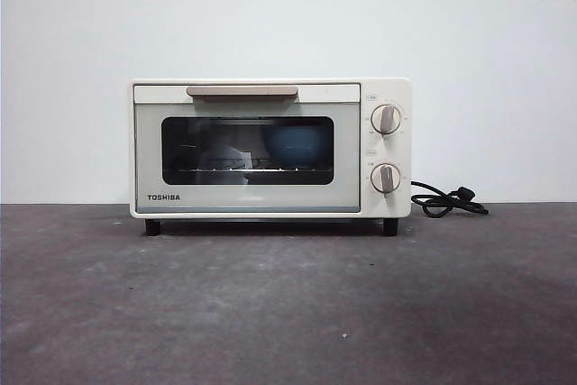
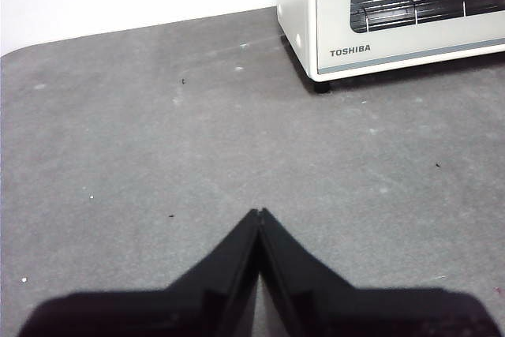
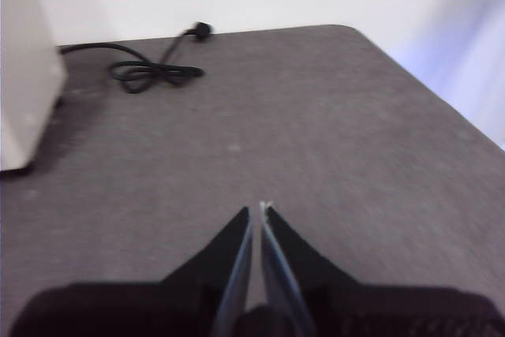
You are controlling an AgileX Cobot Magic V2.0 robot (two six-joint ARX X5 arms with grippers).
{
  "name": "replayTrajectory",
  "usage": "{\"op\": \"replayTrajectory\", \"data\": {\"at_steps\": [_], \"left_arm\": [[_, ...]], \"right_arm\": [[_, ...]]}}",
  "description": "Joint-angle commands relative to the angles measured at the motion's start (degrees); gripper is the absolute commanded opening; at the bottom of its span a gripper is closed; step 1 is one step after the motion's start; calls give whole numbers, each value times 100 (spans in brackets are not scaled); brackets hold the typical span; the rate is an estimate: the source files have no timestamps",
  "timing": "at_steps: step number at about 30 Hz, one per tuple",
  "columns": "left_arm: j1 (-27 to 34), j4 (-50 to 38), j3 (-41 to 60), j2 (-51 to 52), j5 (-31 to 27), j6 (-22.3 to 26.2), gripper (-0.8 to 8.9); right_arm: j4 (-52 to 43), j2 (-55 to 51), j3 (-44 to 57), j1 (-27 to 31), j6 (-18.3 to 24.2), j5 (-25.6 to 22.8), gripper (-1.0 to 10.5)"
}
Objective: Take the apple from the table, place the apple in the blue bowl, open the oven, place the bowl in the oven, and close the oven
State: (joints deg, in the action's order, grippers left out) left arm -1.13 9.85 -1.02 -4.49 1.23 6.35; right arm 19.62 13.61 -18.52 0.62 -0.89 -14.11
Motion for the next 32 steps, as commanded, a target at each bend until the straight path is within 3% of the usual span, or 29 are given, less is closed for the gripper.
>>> {"op": "replayTrajectory", "data": {"at_steps": [1,5,7,14,32], "left_arm": [[17,-28,57,-2,28,-42,-4],[17,-28,57,-2,28,-42,-4],[17,-28,57,-2,28,-42,-4],[17,-28,57,-2,28,-42,-4],[17,-28,57,-2,28,-42,-4]], "right_arm": [[-275,-356,586,181,-42,-4,29],[-431,-767,1117,284,-74,61,30],[-538,-916,1274,286,-127,382,29],[-935,-1259,1773,284,273,1353,29],[-925,-1318,1773,282,407,1318,29]]}}
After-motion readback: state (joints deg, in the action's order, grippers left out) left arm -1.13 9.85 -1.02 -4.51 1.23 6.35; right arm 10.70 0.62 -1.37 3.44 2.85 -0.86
